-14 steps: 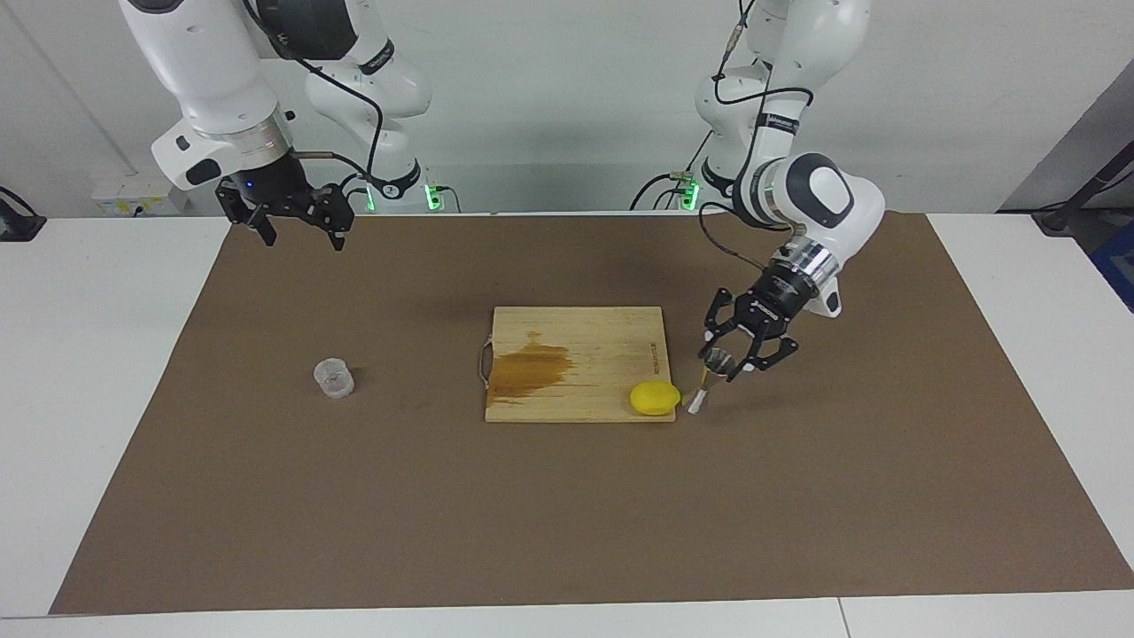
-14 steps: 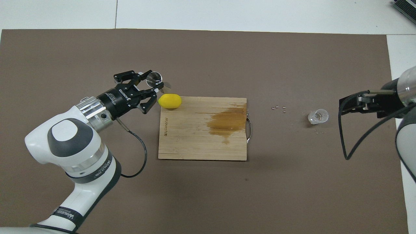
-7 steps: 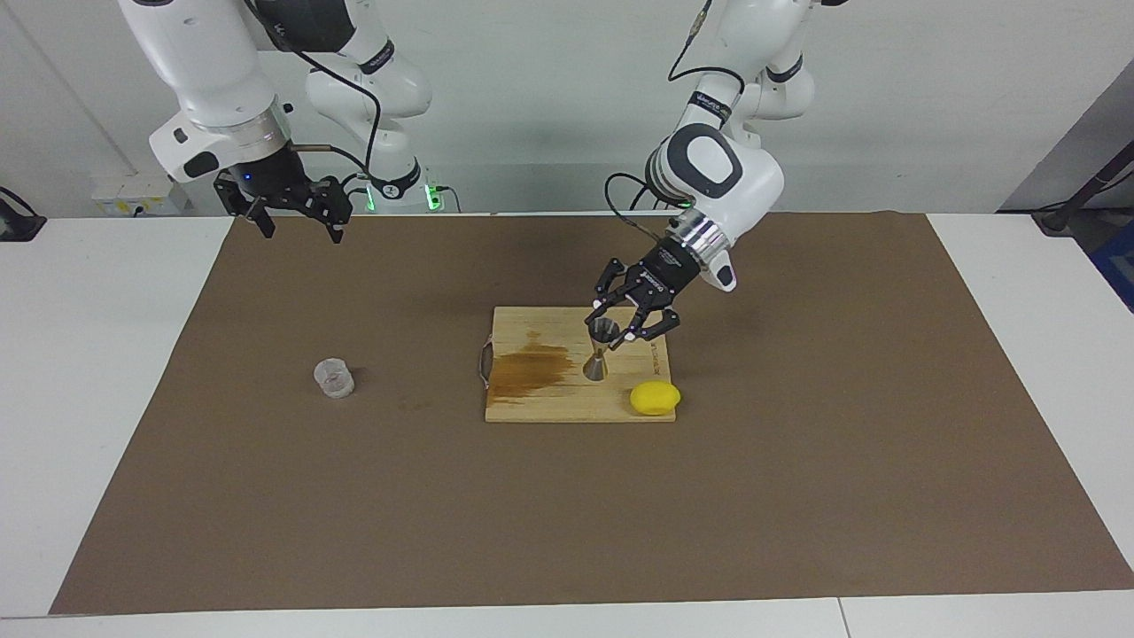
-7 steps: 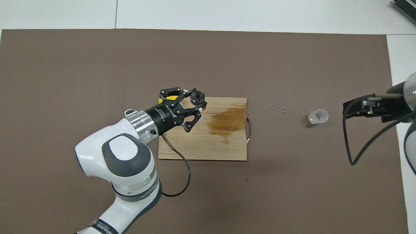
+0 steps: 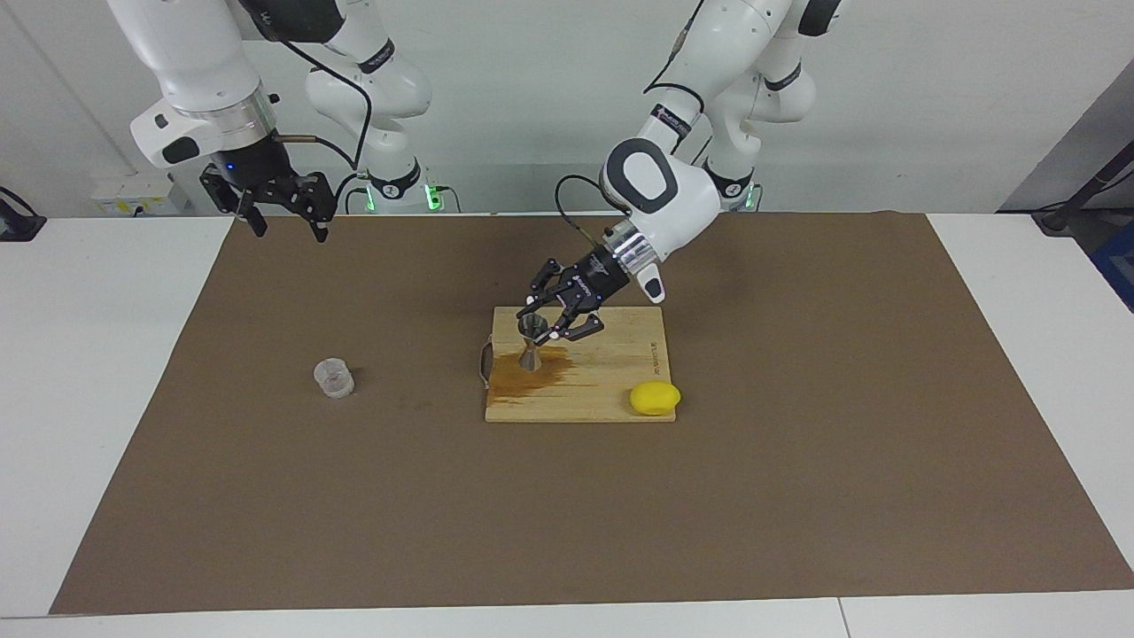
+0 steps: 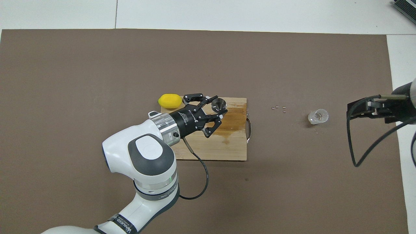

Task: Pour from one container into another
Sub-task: 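Carry the metal cup with the left gripper onto the cutting board, then set down the metal cup while the right gripper reaches the clear cup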

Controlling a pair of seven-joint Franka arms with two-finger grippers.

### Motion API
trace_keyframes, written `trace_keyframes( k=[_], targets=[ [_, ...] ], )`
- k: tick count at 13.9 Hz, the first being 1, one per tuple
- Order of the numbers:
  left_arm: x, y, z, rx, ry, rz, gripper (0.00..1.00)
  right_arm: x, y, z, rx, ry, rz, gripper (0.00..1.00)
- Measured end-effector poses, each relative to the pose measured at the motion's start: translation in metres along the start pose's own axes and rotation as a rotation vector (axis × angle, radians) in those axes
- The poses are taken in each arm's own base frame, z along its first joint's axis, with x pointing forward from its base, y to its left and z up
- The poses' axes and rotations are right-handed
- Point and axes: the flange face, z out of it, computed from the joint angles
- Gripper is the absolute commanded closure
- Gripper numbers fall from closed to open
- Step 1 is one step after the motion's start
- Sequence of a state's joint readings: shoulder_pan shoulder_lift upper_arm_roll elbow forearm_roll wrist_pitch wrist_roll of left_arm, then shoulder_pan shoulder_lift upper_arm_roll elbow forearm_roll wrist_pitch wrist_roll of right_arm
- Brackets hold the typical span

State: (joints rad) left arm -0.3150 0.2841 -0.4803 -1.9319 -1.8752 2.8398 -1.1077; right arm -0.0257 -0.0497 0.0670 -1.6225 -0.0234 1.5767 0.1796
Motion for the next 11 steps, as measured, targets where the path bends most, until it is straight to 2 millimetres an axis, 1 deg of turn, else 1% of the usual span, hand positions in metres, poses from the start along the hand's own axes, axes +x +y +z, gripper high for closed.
trace_keyframes(
  k=[2,6,8,11],
  targets=[
    [0.005,-0.003,0.009,0.008,0.011,0.001,1.00,0.009,0.002,0.011,0.002,0.002,0.055,0.09],
    [0.017,-0.006,0.016,-0.008,0.057,0.017,1.00,0.036,0.013,0.053,0.017,-0.042,0.241,0.05],
    [0.020,-0.005,0.017,-0.009,0.064,0.019,1.00,0.053,0.031,0.071,0.054,-0.039,0.360,0.04],
    [0.021,-0.004,0.018,-0.009,0.071,0.032,1.00,0.069,0.058,0.100,0.069,-0.072,0.489,0.04]
  ],
)
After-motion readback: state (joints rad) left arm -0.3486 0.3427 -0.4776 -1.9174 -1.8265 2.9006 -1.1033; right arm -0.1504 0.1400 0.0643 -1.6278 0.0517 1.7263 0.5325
